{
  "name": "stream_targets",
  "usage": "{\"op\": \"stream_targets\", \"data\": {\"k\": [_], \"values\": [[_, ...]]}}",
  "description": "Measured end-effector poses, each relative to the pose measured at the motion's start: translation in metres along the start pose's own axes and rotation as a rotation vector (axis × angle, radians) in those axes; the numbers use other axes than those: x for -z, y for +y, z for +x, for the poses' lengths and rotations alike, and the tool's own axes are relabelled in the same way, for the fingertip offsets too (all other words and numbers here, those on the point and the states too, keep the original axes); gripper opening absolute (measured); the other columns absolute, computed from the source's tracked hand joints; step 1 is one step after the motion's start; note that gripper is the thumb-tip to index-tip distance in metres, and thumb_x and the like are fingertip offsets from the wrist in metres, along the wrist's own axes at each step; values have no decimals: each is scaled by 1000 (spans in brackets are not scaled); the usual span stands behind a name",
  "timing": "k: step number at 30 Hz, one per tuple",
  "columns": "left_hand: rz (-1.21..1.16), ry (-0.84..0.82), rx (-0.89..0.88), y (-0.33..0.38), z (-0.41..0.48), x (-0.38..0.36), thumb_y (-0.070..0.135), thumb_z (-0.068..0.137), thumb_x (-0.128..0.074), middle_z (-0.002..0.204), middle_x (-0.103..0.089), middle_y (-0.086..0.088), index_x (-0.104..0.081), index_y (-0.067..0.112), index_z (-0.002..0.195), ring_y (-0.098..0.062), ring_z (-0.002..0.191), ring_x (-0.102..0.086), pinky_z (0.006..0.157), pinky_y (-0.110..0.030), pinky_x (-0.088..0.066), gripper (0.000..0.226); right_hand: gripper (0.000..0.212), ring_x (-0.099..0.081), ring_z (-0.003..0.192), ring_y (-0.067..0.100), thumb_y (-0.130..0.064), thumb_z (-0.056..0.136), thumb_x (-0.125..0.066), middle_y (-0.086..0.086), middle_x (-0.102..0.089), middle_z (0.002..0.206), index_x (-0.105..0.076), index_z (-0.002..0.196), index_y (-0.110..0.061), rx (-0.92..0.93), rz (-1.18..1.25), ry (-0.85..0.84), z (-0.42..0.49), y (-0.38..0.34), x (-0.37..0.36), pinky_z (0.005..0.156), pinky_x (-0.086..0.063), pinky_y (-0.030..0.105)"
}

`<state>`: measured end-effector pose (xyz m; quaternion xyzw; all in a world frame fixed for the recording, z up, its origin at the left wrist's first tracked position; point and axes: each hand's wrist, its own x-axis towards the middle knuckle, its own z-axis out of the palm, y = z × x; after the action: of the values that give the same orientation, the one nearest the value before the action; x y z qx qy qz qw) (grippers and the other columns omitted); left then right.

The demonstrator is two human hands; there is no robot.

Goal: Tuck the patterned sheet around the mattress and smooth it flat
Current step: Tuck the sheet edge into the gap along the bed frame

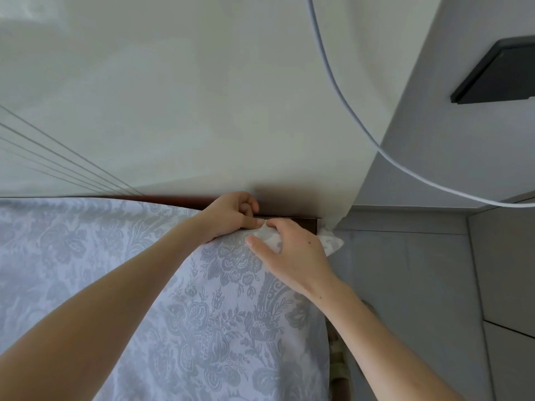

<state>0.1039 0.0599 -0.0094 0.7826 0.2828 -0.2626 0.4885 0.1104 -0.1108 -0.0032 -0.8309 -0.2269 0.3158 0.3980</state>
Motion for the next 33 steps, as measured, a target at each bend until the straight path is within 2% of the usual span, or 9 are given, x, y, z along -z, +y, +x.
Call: {"op": "stream_targets", "data": {"k": [3,6,8,11,14,18,24,30,33], "values": [[40,-10,22,4,-1,2,15,77,-74,65,-59,4,-54,15,96,-12,64,-53,73,-27,-44,28,50,-49,107,4,-53,82,-59,-12,-58,115,-54,121,-23,-48,78,12,0,3,-1,87,-34,20],[340,17,15,5,-12,2,30,82,-70,99,-70,6,-49,21,123,-14,101,-62,94,-28,-42,47,51,-49,104,3,-51,80,-62,-12,-58,111,-53,120,-22,-95,112,33,-1,3,-6,83,-32,17],[606,290,-160,5,-28,-2,32,87,-62,115,-65,6,-51,20,127,-16,111,-57,90,-24,-37,43,58,-49,108,4,-52,79,-63,-12,-56,111,-48,125,-20,-108,128,45,-2,2,-7,85,-34,18],[442,658,-522,6,-57,-10,24,90,-51,96,-69,5,-64,12,103,-14,89,-63,77,-27,-46,22,65,-50,104,7,-53,79,-63,-14,-52,97,-41,130,-21,-117,121,55,-4,0,-7,85,-38,22],[416,418,-556,-2,-71,-22,36,93,-33,97,-71,8,-66,13,105,-10,85,-64,75,-30,-47,42,69,-54,101,10,-55,78,-64,-12,-55,95,-36,131,-20,-128,126,69,-5,-1,-5,78,-35,21],[522,199,-349,-10,-60,-28,57,86,-9,125,-62,12,-55,23,129,-10,118,-54,97,-24,-38,71,71,-53,108,11,-54,79,-64,-11,-52,99,-34,133,-19,-128,146,83,-4,2,-5,78,-32,18],[560,24,-197,7,-39,-30,34,103,-10,134,-56,-3,-38,21,141,-15,137,-31,104,-8,-3,49,71,-54,112,13,-55,79,-63,-9,-56,108,-35,133,-19,-143,149,105,-1,2,-7,90,-41,25],[295,68,-88,3,-29,-30,42,101,-12,126,-61,7,-47,23,134,-17,127,-45,106,-30,-29,51,74,-44,126,15,-50,83,-61,0,-52,134,-31,142,-17,-131,92,40,-4,9,-3,105,-32,30],[306,83,-72,6,-26,-32,43,101,-11,124,-61,9,-49,22,132,-17,125,-45,99,-26,-28,53,70,-37,135,20,-54,84,-53,8,-46,142,-40,138,-11,-42,-111,280,-23,12,-8,115,-18,45]]}}
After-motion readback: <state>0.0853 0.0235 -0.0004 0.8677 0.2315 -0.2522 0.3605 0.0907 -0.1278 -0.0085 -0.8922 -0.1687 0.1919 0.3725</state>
